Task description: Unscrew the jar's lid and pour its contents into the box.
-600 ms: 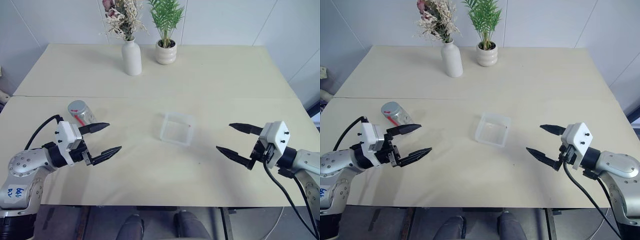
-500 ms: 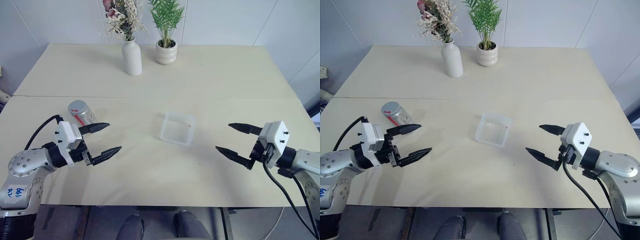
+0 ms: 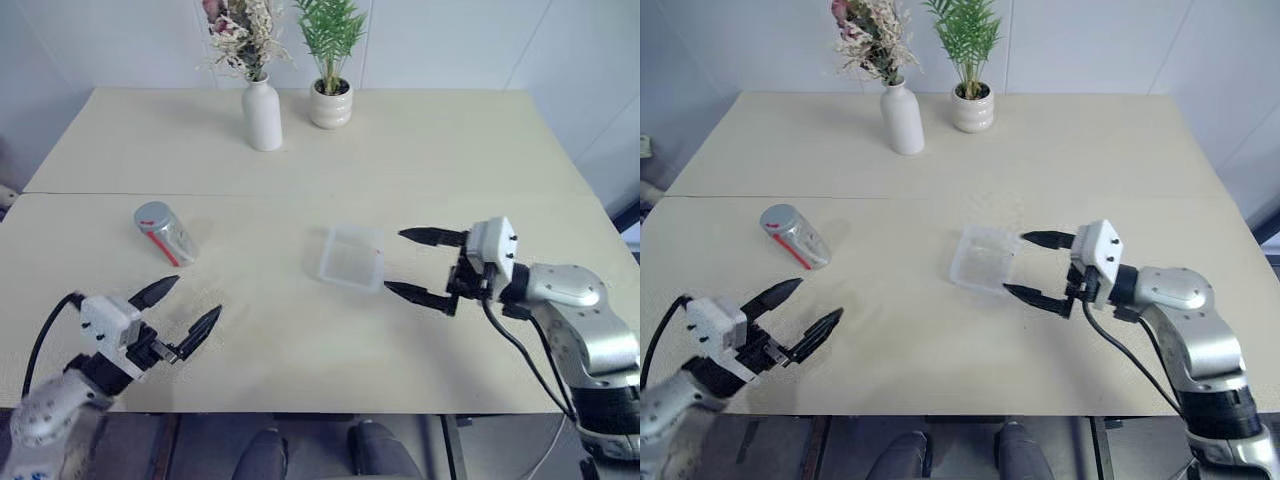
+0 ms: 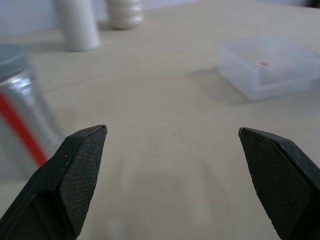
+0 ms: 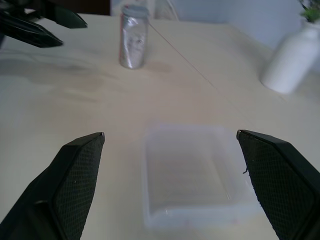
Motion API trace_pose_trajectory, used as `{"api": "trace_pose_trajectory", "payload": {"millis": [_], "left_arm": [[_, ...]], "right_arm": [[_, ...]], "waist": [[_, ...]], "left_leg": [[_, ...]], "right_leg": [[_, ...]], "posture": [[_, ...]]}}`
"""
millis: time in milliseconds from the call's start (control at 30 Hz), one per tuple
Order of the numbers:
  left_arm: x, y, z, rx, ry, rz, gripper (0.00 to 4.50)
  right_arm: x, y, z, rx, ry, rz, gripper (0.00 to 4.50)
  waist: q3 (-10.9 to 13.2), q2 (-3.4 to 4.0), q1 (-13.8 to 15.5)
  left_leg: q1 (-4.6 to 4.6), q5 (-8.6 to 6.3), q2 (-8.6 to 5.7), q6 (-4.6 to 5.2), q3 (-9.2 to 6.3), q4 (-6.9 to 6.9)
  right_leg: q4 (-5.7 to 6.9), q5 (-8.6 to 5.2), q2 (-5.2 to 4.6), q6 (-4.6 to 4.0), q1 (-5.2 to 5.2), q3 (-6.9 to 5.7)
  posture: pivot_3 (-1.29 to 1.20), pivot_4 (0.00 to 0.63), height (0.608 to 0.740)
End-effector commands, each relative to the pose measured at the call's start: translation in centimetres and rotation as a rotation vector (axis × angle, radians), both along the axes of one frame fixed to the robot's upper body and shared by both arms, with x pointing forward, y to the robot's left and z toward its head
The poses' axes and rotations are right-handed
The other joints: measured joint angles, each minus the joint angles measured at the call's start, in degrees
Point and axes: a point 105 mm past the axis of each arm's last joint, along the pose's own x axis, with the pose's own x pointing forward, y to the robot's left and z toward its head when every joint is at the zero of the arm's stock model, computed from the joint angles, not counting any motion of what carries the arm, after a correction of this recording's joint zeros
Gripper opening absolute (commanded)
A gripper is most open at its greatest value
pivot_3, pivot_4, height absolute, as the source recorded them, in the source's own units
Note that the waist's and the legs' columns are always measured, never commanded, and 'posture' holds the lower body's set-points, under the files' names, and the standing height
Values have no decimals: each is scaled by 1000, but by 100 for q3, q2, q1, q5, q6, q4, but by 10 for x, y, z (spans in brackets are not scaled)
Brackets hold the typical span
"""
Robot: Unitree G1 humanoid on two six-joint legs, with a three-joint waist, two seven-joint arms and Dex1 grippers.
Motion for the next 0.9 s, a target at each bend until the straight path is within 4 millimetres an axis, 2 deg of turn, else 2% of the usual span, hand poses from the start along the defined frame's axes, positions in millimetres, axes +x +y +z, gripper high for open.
{"api": "trace_pose_trajectory", "payload": {"millis": [33,200,300,400,900], "left_arm": [[0,13,13,2,-92,189,4500],[24,29,17,-26,-133,328,4500],[47,31,19,-28,-148,328,4500],[60,36,19,-34,-156,340,4500],[103,43,11,-38,-127,284,4500]], "right_arm": [[-6,16,15,11,-61,121,4464],[-3,28,22,27,-85,168,4464],[0,30,22,40,-90,160,4464],[0,34,21,50,-94,152,4464],[5,35,27,89,-129,89,4464]], "waist": [[0,0,79],[0,-1,176],[0,-1,149],[0,-1,119],[0,-2,107]], "left_leg": [[-2,1,-2,-2,-2,6],[-2,10,-5,8,-4,10],[-2,14,-4,8,-1,9],[-3,19,-4,2,0,5],[-4,21,-1,-1,-5,-7]], "right_leg": [[0,3,0,-2,4,-10],[-1,20,0,-1,9,-13],[-1,27,3,-3,7,-12],[-2,28,2,-3,4,-12],[-7,29,-1,-2,-9,-4]], "posture": [[0,150,740],[0,150,740],[0,150,740],[0,150,740],[0,150,740]]}}
